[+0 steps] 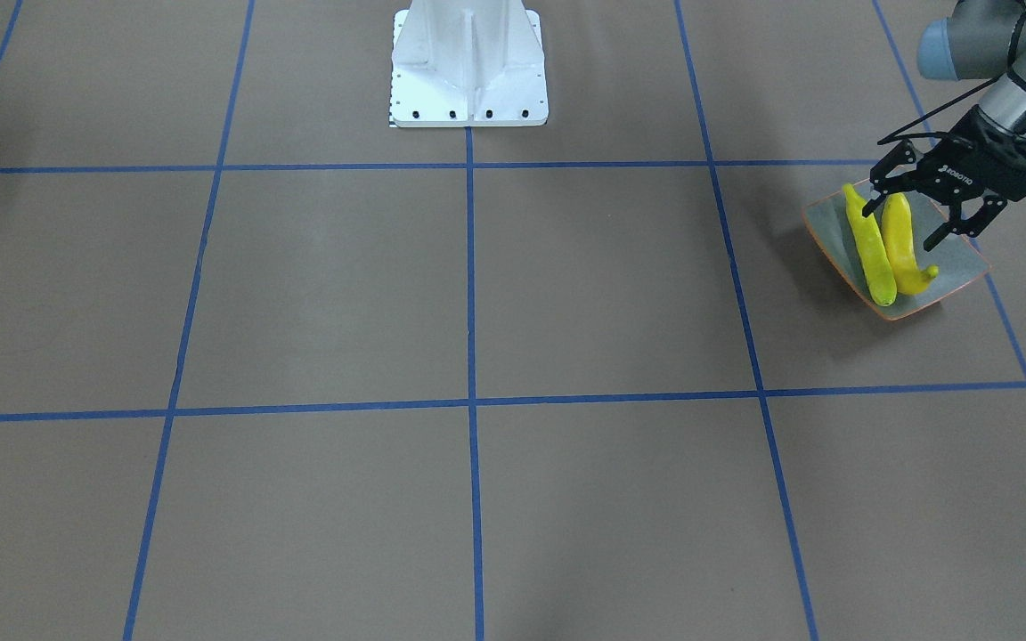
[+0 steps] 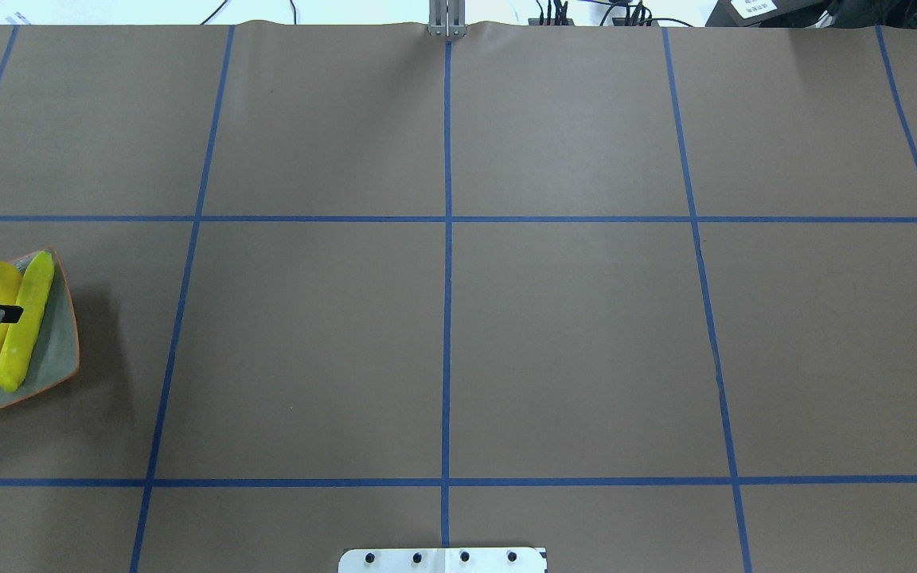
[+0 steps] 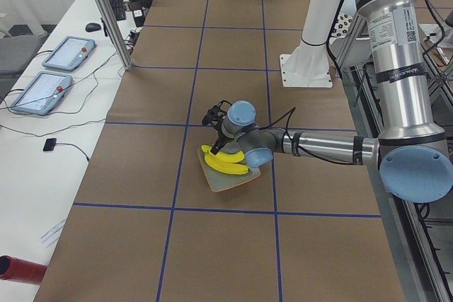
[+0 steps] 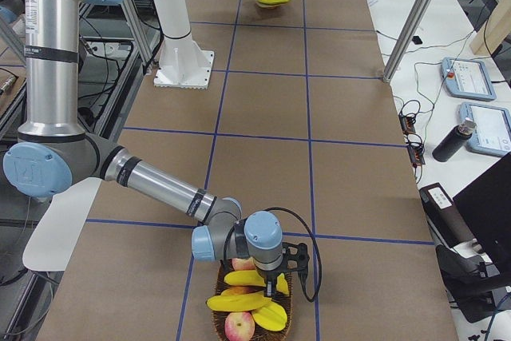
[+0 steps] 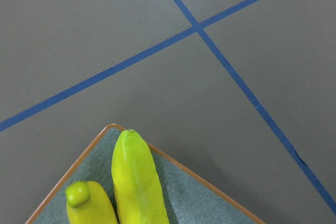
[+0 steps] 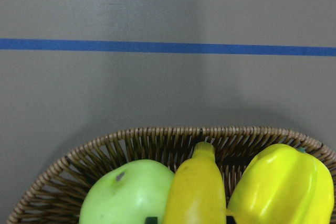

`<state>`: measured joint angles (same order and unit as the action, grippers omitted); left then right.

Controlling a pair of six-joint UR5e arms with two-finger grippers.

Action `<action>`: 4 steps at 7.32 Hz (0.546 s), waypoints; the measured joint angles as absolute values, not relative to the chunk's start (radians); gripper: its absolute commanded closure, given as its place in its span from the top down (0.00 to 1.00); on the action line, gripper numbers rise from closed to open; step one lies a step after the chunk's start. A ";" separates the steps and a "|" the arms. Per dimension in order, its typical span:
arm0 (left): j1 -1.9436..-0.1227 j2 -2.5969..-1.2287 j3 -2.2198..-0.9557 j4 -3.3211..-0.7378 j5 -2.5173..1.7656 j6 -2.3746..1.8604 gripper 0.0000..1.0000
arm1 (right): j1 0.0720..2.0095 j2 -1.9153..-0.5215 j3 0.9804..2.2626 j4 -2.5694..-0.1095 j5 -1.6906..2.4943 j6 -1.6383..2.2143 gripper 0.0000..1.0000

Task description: Transfer all bananas from basket to plate

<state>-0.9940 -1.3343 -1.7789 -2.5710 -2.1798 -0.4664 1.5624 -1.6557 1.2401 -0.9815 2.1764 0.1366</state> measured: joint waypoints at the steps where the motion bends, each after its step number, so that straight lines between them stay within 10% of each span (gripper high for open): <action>1: -0.994 -1.334 -1.777 -2.571 -2.180 -0.467 1.00 | 1.563 -1.659 1.258 -0.982 2.175 0.135 0.00; 4: -0.994 -1.333 -1.775 -2.570 -2.181 -0.468 1.00 | 1.613 -1.663 1.303 -0.990 2.169 0.098 0.00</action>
<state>-0.9940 -1.3332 -1.7755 -2.5700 -2.1807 -0.4681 1.6132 -1.6630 1.3026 -0.9905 2.1685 0.0984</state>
